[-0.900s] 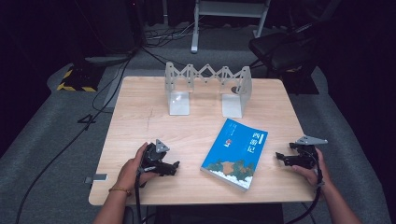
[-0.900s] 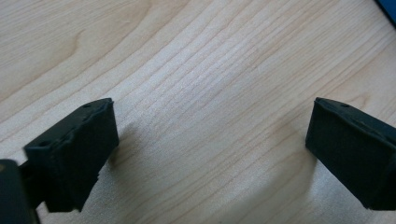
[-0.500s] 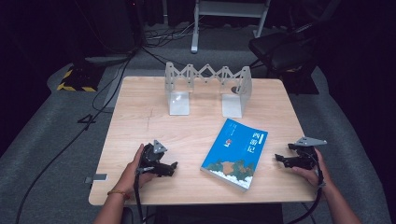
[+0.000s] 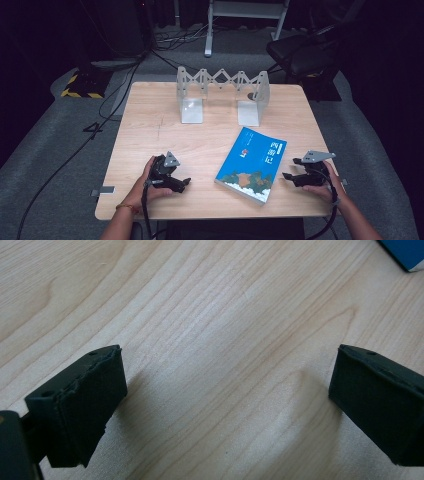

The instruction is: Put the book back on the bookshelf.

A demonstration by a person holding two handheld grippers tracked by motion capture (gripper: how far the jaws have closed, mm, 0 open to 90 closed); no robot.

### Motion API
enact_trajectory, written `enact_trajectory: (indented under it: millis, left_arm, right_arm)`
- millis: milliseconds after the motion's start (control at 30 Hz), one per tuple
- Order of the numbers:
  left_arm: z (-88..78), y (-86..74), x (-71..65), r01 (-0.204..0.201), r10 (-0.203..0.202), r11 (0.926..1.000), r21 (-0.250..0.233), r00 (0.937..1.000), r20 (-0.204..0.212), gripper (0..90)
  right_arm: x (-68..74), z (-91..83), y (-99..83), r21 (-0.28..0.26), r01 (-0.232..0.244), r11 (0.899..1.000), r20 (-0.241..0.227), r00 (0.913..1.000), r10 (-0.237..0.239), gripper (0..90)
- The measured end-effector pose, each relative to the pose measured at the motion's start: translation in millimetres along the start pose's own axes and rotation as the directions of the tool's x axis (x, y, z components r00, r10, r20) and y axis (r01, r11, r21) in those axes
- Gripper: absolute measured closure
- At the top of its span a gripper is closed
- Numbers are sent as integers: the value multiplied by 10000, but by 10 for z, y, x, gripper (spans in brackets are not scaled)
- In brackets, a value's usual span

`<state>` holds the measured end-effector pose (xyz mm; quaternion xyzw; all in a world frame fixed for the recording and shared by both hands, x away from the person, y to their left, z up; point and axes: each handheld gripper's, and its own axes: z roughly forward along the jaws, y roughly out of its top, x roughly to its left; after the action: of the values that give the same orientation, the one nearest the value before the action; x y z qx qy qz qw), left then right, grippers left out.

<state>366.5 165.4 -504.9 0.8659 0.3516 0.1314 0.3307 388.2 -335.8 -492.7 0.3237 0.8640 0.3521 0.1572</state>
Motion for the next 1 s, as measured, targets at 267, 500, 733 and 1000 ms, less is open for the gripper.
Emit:
enact_trajectory:
  millis: [267,500,733,1000]
  left_arm:
    - [1,1,-12,-272,272,9996,-3,9993,267,24]
    - [3,1,-19,-288,288,9996,-1,9989,364,24]
    - [8,4,-29,-265,265,9996,-4,9989,396,24]
    - [7,13,-45,-309,307,9995,57,9988,385,25]
  right_arm:
    - [187,87,89,120,508,9986,-498,9975,-501,236]
    - [227,135,110,284,583,9979,-612,9965,-565,223]
    - [245,111,126,214,680,9975,-490,9966,-669,224]
    - [239,90,137,42,532,9986,-534,9972,-529,226]
